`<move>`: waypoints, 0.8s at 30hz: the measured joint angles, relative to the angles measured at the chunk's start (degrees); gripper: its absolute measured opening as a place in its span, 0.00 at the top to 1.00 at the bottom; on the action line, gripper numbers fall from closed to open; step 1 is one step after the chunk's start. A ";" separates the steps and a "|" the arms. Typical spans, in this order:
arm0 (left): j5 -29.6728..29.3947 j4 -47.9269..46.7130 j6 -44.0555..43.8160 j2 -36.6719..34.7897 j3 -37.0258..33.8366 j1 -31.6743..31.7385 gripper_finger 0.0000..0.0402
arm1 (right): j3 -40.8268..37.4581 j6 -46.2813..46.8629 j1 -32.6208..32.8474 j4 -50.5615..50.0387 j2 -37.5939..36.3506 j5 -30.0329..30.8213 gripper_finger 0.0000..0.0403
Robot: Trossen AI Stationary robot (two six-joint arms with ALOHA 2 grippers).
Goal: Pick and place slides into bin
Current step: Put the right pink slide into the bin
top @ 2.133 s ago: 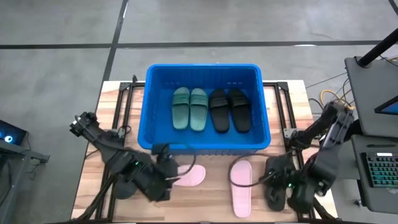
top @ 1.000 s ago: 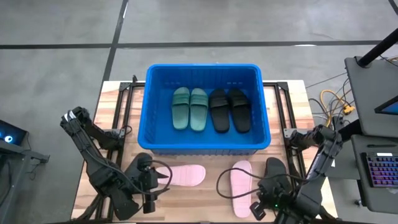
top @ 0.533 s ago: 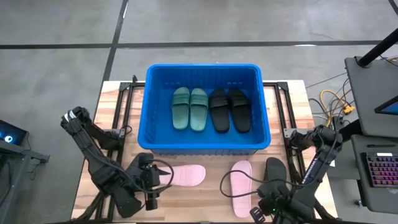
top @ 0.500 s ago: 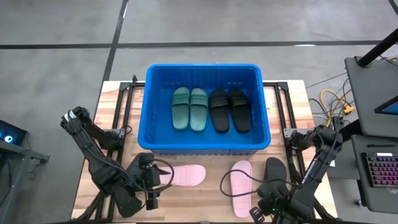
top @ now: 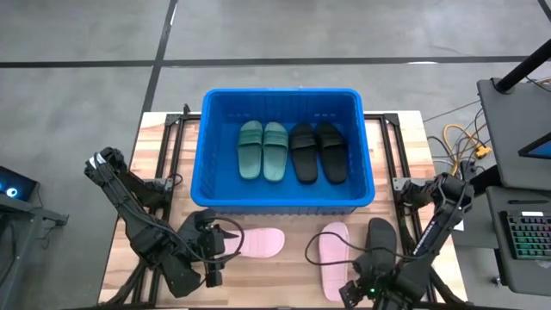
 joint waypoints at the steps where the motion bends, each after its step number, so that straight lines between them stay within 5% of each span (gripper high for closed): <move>1: 0.00 0.03 0.00 0.00 0.00 0.08 0.54 | -0.52 0.63 -0.01 0.06 0.01 0.02 0.45; 10: 0.02 0.26 -0.02 0.00 0.09 0.15 0.54 | -4.81 2.71 -0.07 0.37 0.02 4.27 0.33; 24: 0.43 1.29 1.46 -0.02 2.19 0.22 0.54 | -13.06 2.92 -0.12 10.41 0.07 9.97 0.36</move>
